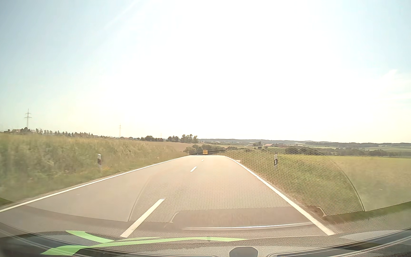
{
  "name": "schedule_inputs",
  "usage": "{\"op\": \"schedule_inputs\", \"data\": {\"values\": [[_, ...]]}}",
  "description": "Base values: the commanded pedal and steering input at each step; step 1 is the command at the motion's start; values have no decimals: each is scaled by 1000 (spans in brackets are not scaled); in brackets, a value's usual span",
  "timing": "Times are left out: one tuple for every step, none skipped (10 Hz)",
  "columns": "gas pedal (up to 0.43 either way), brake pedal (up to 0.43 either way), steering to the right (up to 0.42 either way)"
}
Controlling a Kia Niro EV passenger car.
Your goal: Follow the waypoints while adhering to traffic rules and regulations
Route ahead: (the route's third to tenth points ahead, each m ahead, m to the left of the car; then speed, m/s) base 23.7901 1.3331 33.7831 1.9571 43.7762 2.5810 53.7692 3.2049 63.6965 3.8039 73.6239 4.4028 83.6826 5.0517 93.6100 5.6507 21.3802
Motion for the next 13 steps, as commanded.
{"op": "schedule_inputs", "data": {"values": [[197, 0, -5], [197, 0, -5], [197, 0, -5], [209, 0, -7], [209, 0, -8], [220, 0, -9], [189, 0, -9], [169, 0, -9], [138, 0, -9], [138, 0, -9], [138, 0, -9], [138, 0, -8], [138, 0, -8]]}}
